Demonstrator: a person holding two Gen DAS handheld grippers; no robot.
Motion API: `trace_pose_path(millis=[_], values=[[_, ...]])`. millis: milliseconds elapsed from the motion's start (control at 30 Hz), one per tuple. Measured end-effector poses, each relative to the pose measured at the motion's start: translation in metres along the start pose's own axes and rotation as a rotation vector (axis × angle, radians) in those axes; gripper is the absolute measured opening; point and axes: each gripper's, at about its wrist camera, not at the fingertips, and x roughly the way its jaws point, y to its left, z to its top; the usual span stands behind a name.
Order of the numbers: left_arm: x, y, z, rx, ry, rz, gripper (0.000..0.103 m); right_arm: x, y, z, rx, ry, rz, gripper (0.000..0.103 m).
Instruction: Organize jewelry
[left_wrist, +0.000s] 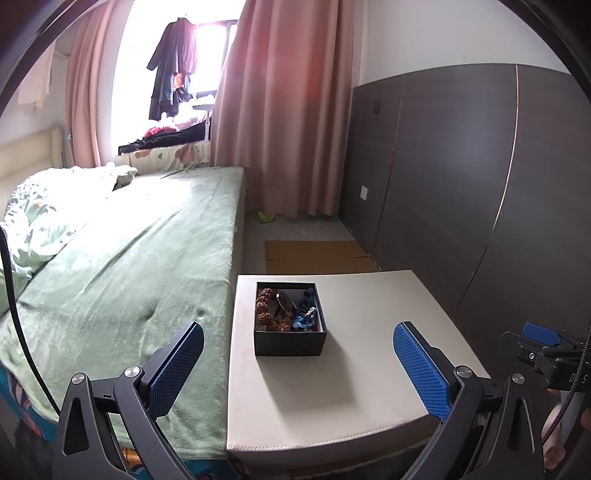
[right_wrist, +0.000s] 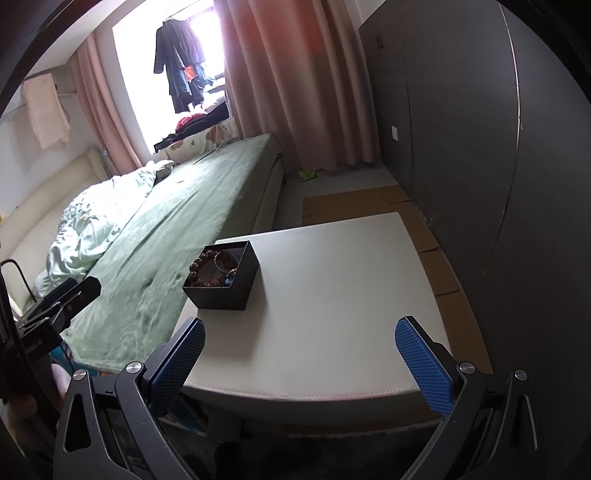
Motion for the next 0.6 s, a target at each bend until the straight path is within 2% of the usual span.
trace_pose_path(millis=[600], values=[[-0.0011,-0.0012,-0.0011,0.009,-0.001,0.002,0.102,-0.0002,0.0002,-0.0003,0.0,0.002,-0.001,0.103]])
